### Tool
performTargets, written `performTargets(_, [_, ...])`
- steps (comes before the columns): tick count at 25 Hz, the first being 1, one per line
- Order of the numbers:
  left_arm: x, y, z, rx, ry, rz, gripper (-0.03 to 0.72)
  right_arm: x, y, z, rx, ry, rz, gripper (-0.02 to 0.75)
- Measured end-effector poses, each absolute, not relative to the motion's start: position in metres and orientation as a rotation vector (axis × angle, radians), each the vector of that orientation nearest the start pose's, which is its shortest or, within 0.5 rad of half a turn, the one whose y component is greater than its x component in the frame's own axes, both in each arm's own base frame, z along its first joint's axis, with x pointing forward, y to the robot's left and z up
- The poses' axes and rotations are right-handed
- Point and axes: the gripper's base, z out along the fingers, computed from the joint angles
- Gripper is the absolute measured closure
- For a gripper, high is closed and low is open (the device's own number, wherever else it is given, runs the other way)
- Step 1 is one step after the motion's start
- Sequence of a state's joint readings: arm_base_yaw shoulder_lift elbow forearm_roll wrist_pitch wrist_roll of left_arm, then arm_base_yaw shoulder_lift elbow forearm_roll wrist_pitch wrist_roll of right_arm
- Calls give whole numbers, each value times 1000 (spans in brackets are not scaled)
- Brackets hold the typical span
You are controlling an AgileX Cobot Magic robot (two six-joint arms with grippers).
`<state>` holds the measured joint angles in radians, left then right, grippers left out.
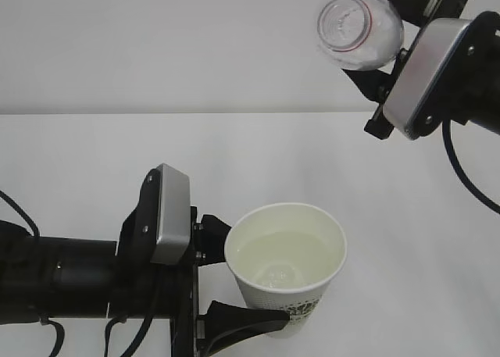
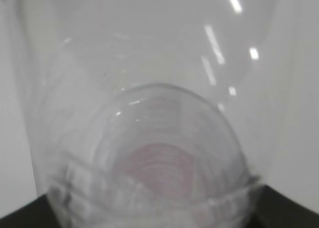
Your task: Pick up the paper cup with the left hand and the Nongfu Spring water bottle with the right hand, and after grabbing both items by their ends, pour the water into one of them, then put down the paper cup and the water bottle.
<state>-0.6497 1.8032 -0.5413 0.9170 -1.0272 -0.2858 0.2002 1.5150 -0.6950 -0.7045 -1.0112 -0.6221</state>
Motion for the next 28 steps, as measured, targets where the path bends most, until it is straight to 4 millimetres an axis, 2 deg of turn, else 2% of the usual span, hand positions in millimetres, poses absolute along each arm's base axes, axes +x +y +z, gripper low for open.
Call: performTargets(28, [188, -218, 138, 1336, 1486, -924, 153, 284, 108, 267, -983, 1056, 50, 326])
